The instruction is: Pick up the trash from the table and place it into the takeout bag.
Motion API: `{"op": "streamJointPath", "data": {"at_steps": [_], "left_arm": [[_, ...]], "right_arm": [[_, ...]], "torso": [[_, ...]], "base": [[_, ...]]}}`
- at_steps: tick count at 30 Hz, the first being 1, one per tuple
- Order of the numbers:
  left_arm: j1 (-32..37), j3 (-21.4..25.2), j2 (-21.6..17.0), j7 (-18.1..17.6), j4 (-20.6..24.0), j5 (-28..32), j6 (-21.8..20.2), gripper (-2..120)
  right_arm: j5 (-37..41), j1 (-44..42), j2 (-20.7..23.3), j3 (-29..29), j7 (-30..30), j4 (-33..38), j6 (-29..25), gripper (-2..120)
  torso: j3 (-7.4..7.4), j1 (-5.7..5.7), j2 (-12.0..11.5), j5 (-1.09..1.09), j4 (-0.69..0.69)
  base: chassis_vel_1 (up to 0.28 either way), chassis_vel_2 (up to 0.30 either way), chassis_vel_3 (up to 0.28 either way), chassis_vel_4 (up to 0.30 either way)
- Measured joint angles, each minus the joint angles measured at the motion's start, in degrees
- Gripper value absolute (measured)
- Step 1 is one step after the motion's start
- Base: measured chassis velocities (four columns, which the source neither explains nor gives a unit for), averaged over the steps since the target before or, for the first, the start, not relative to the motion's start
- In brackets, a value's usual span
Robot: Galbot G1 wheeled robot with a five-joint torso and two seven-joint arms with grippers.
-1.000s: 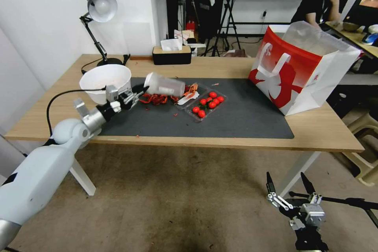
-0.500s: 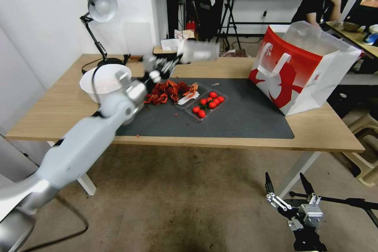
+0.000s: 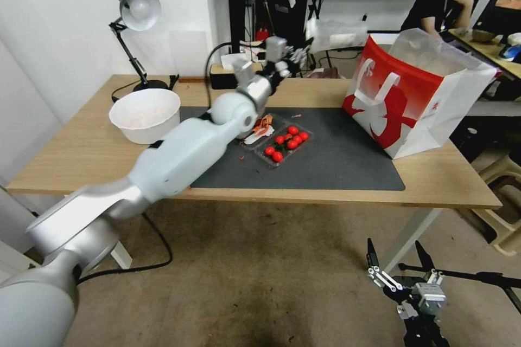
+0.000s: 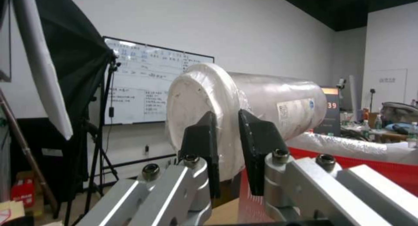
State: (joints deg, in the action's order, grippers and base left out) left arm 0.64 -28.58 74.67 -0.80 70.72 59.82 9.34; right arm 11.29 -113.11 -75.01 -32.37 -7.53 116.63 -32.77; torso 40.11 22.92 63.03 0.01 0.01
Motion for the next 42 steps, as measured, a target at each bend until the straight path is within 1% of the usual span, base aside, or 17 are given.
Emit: {"op": "streamJointPath", "data": {"at_steps": [1, 3, 8, 22, 23, 27, 28, 29, 30, 32, 34, 37, 38, 39, 40, 41, 42], "left_arm": [[0.0, 0.0, 0.0, 0.0, 0.0, 0.0, 0.0, 11], [-1.4, -1.5, 1.4, -0.6, -1.3, 0.0, 0.3, 11], [-3.2, -3.5, 3.5, -1.7, -2.4, -0.1, 0.5, 11], [-4.4, -4.4, 4.8, -1.9, -2.7, -0.1, 0.5, 11], [-4.8, -4.6, 5.4, -2.1, -3.1, -0.1, 0.5, 11], [-5.4, -4.7, 6.3, -2.1, -3.6, -0.1, 0.6, 11], [-6.0, -5.4, 6.8, -2.0, -4.0, -0.1, 0.7, 11], [-6.6, -6.0, 7.5, -1.7, -4.3, -0.2, 0.8, 11], [-7.4, -6.8, 8.8, -1.2, -4.7, -0.4, 1.0, 11], [-7.7, -7.0, 9.2, -1.1, -4.9, -0.4, 1.1, 11], [-8.3, -7.5, 10.3, -0.8, -5.5, -0.6, 1.2, 11], [-8.9, -8.2, 12.0, -0.4, -6.4, -1.2, 1.3, 11], [-9.3, -8.6, 12.8, -0.3, -7.4, -1.7, 1.6, 11], [-9.7, -8.9, 13.7, -0.1, -8.4, -2.3, 1.8, 11], [-9.7, -8.9, 13.7, -0.1, -8.4, -2.3, 1.8, 11], [-10.3, -9.3, 15.0, 0.1, -9.7, -3.1, 2.2, 11], [-11.0, -9.8, 16.7, 0.5, -11.8, -4.4, 2.7, 11]], "right_arm": [[0.0, 0.0, 0.0, 0.0, 0.0, 0.0, 0.0, 100], [0.0, 0.0, -0.1, 0.0, 0.0, -0.1, 0.0, 100], [0.0, 0.2, -0.2, 0.0, 0.0, -0.4, 0.0, 100], [0.0, 0.3, -0.2, 0.0, -0.1, -0.4, -0.1, 100], [0.1, 0.3, -0.2, 0.0, -0.1, -0.4, -0.1, 100], [0.1, 0.3, -0.2, -0.1, -0.1, -0.5, -0.1, 100], [0.1, 0.3, -0.1, -0.1, -0.1, -0.5, -0.1, 100], [0.2, 0.3, -0.1, -0.1, -0.1, -0.5, -0.1, 100], [0.2, 0.3, -0.1, -0.2, -0.1, -0.5, -0.2, 100], [0.2, 0.3, -0.1, -0.2, -0.1, -0.5, -0.2, 100], [0.2, 0.3, -0.1, -0.2, -0.1, -0.5, -0.2, 100], [0.3, 0.3, -0.1, -0.3, -0.1, -0.5, -0.3, 100], [0.3, 0.2, -0.1, -0.3, -0.1, -0.5, -0.3, 100], [0.3, 0.2, -0.2, -0.4, -0.2, -0.5, -0.4, 100], [0.3, 0.2, -0.2, -0.4, -0.2, -0.5, -0.4, 100], [0.4, 0.2, -0.2, -0.5, -0.2, -0.5, -0.5, 100], [0.5, 0.1, -0.2, -0.6, -0.2, -0.5, -0.7, 100]], "torso": [[0.0, 0.0, 0.0, 0.0, 0.0], [0.0, 0.0, 0.0, 0.0, 0.0], [0.0, 0.0, 0.0, 0.0, -0.01], [0.0, 0.0, 0.0, 0.0, -0.01], [0.0, 0.0, 0.0, -0.01, 0.01], [-0.01, -0.01, 0.0, -0.01, -0.02], [0.0, 0.0, 0.0, -0.01, 0.03], [0.0, 0.0, 0.0, -0.01, 0.04], [-0.01, 0.0, 0.0, 0.0, 0.01], [-0.01, 0.0, 0.0, 0.0, 0.0], [-0.01, 0.0, 0.0, 0.0, -0.04], [-0.01, 0.0, 0.0, 0.01, -0.05], [-0.01, -0.01, 0.0, 0.01, -0.01], [-0.01, 0.0, 0.0, 0.01, 0.0], [-0.01, 0.0, 0.0, 0.01, 0.0], [0.0, 0.0, 0.0, 0.01, 0.01], [-0.01, 0.0, 0.0, 0.0, -0.02]], "base": [[0.0, 0.0, 0.0, 0.0], [0.0, 0.0, 0.0, 0.0], [0.0, 0.0, 0.0, 0.0], [0.0, 0.0, 0.0, 0.0], [0.0, 0.0, 0.0, 0.0], [0.0, 0.0, 0.0, 0.0], [0.0, 0.0, 0.0, 0.0], [0.0, 0.0, 0.0, 0.0], [0.0, 0.0, 0.0, 0.0], [0.0, 0.0, 0.0, 0.0], [0.0, 0.0, 0.0, 0.0], [0.0, 0.0, 0.0, 0.0], [0.0, 0.0, 0.0, 0.0], [0.0, 0.0, 0.0, 0.0], [0.0, 0.0, 0.0, 0.0], [0.0, 0.0, 0.0, 0.0], [0.0, 0.0, 0.0, 0.0]]}}
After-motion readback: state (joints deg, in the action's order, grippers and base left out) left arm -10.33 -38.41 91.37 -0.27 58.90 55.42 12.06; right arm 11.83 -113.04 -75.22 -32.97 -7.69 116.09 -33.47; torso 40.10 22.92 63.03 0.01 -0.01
